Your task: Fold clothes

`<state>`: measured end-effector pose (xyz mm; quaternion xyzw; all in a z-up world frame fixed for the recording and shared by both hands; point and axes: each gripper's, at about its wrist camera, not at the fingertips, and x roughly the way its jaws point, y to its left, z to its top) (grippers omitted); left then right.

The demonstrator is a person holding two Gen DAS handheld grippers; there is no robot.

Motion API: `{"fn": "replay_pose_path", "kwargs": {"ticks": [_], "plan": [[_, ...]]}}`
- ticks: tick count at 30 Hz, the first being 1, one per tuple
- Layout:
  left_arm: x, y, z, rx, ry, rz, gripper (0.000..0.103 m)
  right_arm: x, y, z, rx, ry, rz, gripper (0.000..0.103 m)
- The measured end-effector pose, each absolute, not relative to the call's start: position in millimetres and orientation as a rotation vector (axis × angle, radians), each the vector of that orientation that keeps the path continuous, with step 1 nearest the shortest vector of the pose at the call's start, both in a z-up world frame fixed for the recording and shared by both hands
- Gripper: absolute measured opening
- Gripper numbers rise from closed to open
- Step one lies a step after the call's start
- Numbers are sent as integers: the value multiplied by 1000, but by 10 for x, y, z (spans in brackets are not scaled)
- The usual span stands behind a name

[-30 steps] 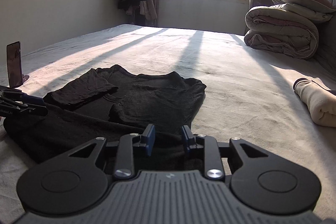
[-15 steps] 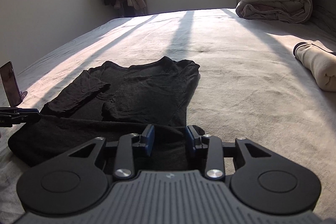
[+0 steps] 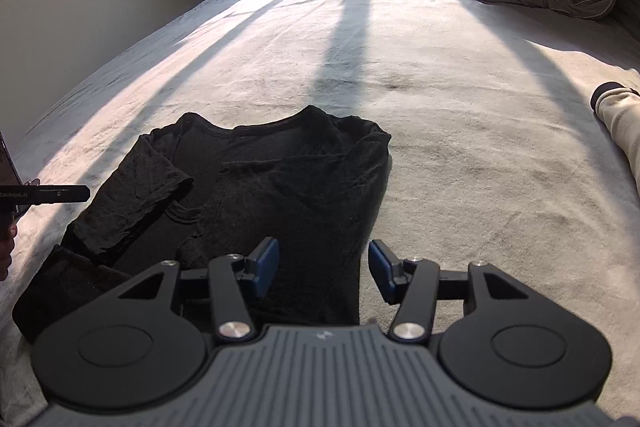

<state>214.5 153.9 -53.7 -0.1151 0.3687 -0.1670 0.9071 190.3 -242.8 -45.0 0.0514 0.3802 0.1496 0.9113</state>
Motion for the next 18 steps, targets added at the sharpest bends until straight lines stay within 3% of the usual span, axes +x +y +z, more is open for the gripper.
{"fn": "replay_pose_path", "kwargs": {"ticks": [3,6,15,18], "plan": [[2378,1540,-599,-257,766,-338,53,2133,-2464,-488,131,811,291,55],[2593,1533,-652,-269,772,-337,43,2345,-2526,-537,164,834,277,55],[2974,1505,-757,-315,760,-362,37,2839,-2629,-648,267,831,253,54],[3062,1528,-783,-367,763,-363,30,2924,-2594,-645,262,819,236,48]]}}
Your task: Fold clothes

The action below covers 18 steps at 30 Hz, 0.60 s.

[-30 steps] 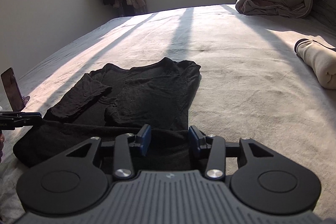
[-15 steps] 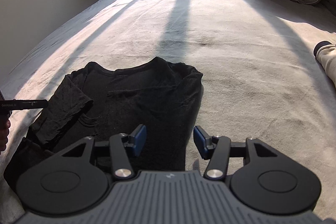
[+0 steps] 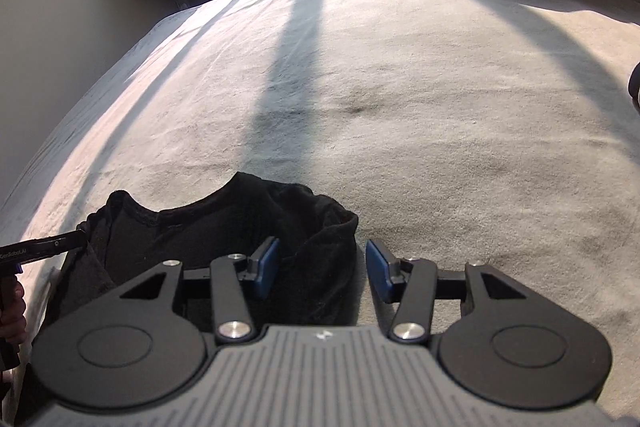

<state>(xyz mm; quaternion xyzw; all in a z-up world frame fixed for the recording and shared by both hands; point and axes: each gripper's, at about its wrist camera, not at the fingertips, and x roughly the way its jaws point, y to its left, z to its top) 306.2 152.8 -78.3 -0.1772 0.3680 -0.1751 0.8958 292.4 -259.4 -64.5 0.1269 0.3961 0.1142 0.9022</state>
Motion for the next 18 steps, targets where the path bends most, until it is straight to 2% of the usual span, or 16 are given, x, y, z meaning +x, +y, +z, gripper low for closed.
{"fn": "replay_pose_path", "kwargs": {"ticks": [1,2,4,5,18], "plan": [[3073,1530,-794,-383,767,-363,19,2942,-2580,-643,257,814,229,39],[3084,1532,-805,-399,772,-363,4,2964,-2568,-646,250,810,222,27],[3103,1535,-825,-429,780,-362,4,2977,-2556,-654,244,803,216,10],[3085,1526,-816,-426,770,-357,3,2966,-2555,-647,247,794,216,7],[2615,1565,-372,-469,595,-403,3,2596,-2557,-261,272,672,272,6]]}}
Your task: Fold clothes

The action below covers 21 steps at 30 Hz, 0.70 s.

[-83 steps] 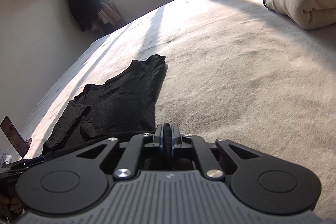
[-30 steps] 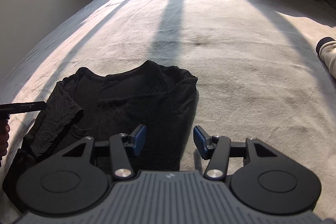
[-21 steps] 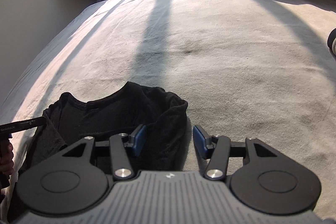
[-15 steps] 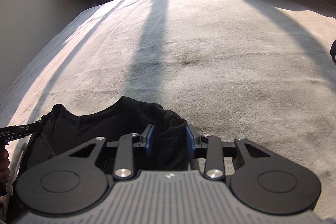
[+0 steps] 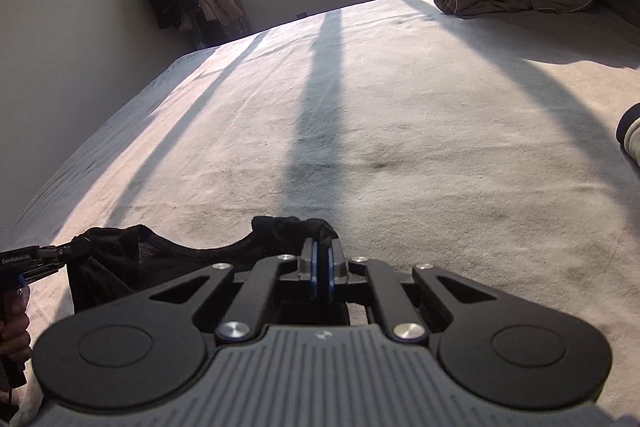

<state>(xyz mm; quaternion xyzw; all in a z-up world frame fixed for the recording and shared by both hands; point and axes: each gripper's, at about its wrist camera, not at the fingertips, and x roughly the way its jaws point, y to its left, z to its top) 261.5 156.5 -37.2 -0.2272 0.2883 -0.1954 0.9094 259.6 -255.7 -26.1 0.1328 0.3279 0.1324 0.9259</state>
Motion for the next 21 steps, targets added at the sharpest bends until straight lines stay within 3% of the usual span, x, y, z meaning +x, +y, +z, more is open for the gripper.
{"fn": "replay_pose_path", "kwargs": {"ticks": [12,21], "plan": [[1806,1572,-120,-473,544,-511,3,1944,-2536,17,263,620,347,6],[1259,1587,-250,-372,631,-634,3,1406,-2629,-126,265,652,370,6]]}}
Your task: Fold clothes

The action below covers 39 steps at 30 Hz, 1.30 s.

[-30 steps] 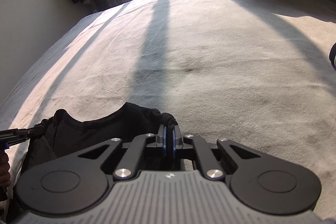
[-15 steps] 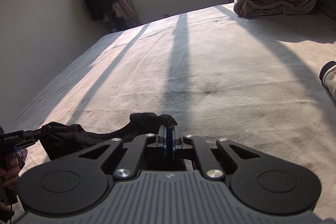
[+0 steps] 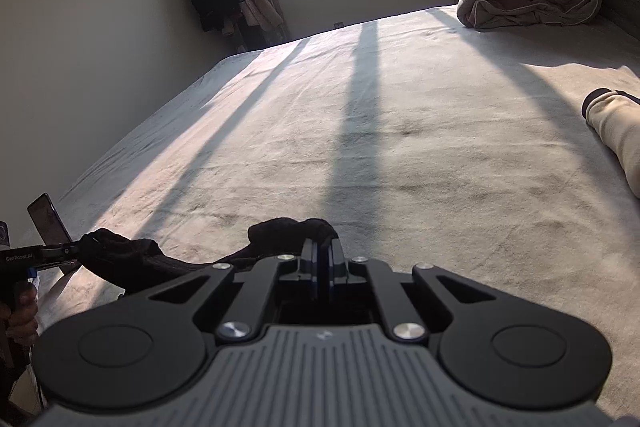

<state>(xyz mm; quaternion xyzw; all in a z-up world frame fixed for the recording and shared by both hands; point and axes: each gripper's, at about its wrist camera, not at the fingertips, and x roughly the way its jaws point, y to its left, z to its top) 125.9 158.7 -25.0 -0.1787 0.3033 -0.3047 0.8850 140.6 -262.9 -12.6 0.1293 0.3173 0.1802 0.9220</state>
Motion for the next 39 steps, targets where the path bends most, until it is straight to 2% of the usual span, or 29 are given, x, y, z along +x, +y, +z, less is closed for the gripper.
{"fn": "replay_pose_path", "kwargs": {"ticks": [7,12,13,14,15,16,17,19,21,22,23,30,32,34,36,38,39], "plan": [[1087,1504,-674,-195,790,-626,4,1171,-2562,-510,185,757,359,6],[1048,1531,-729,-196,789,-629,6,1130,-2547,-670,137,783,349,6],[1037,1525,-700,-195,789,-631,10,1113,-2535,-647,125,781,350,7],[1026,1519,-672,-195,789,-633,18,1093,-2519,-620,108,777,353,16],[1016,1514,-644,-194,788,-635,23,1072,-2503,-593,91,773,356,17],[1004,1507,-614,-192,787,-638,34,1047,-2475,-561,66,767,359,17],[988,1491,-574,-180,773,-644,39,1012,-2439,-526,37,758,364,18],[993,1469,-536,-173,761,-648,40,937,-2371,-456,-8,731,378,21],[1027,1454,-533,-180,761,-647,43,868,-2313,-388,-35,701,391,38],[1044,1447,-532,-184,761,-646,43,840,-2281,-358,-49,686,401,52],[1062,1439,-530,-188,762,-645,43,816,-2246,-330,-64,672,413,54],[1183,1387,-520,-214,763,-638,43,800,-1973,-289,-99,632,541,53],[1217,1372,-516,-222,764,-636,43,813,-1872,-311,-110,640,591,46],[1262,1346,-532,-230,769,-630,42,829,-1764,-345,-135,650,622,45],[1316,1320,-563,-244,782,-628,40,863,-1694,-393,-161,663,631,45],[1356,1303,-587,-259,793,-629,29,920,-1661,-461,-183,680,609,45],[1370,1297,-595,-266,795,-630,28,946,-1661,-489,-190,683,594,45]]}}
